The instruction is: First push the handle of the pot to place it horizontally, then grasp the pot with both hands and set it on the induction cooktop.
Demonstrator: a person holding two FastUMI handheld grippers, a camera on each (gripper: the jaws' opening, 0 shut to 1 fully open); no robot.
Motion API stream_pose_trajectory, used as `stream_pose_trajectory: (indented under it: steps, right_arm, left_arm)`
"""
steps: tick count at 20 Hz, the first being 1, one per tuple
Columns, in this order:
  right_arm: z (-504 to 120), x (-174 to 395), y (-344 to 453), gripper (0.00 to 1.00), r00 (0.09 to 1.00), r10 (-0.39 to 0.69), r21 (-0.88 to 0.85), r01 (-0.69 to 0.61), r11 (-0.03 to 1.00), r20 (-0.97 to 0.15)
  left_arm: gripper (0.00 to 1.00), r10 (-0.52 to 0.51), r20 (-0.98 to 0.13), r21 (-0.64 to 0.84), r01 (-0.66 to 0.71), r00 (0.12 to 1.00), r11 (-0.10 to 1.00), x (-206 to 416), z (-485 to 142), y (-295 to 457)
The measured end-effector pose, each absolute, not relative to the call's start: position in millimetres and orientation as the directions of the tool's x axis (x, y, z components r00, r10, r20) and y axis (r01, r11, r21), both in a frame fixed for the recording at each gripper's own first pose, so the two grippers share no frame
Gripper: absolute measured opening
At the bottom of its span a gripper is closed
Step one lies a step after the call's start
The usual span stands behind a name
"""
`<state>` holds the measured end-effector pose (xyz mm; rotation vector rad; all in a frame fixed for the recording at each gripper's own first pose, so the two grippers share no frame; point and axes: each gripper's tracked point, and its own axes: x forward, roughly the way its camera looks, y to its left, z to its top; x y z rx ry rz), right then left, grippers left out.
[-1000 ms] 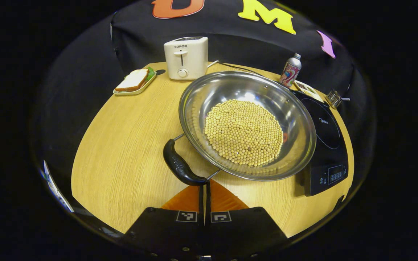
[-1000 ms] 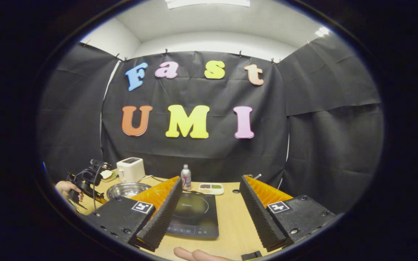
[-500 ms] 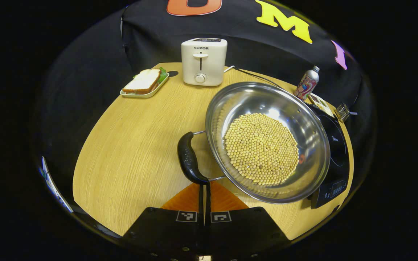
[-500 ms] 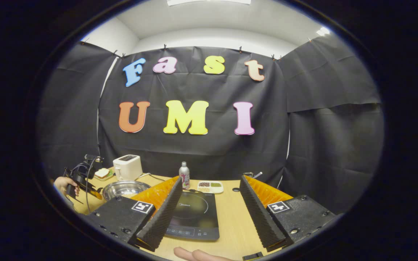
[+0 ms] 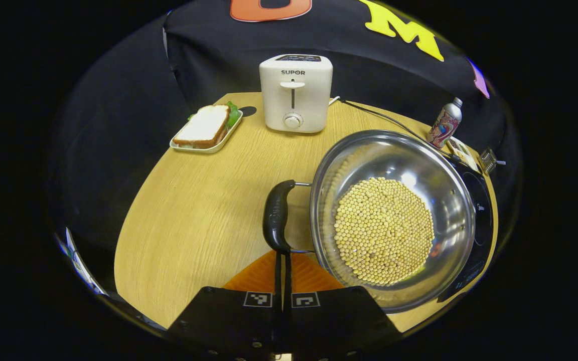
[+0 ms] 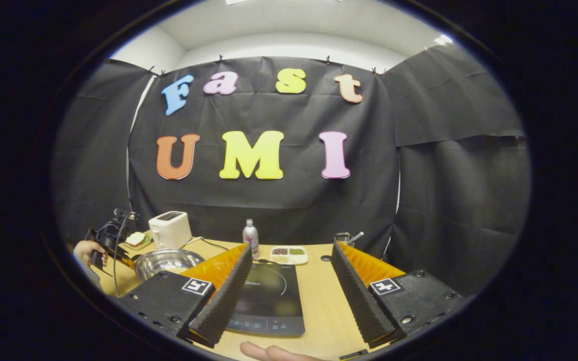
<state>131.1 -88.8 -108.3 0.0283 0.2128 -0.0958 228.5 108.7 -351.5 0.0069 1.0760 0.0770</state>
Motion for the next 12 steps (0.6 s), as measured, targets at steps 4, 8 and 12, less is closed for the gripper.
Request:
stream_pose_trajectory:
  steps: [4,8,12]
  right_arm:
    - [-116,134,-79,0.97,0.971,-0.058,0.039,0.069,0.997,-0.232]
    - [-113,136,-80,0.99,0.971,-0.080,0.022,0.087,0.996,-0.224]
    - [-118,134,-67,0.97,0.970,-0.066,0.025,0.073,0.997,-0.235]
  left_arm:
    - [0.00,0.097,-0.877,0.084,-0.049,0.471,0.995,234,-353,111]
    - [0.11,0.106,-0.875,0.096,-0.045,0.473,0.994,232,-350,112]
    - [0.10,0.126,-0.861,0.109,-0.062,0.493,0.992,228,-340,117]
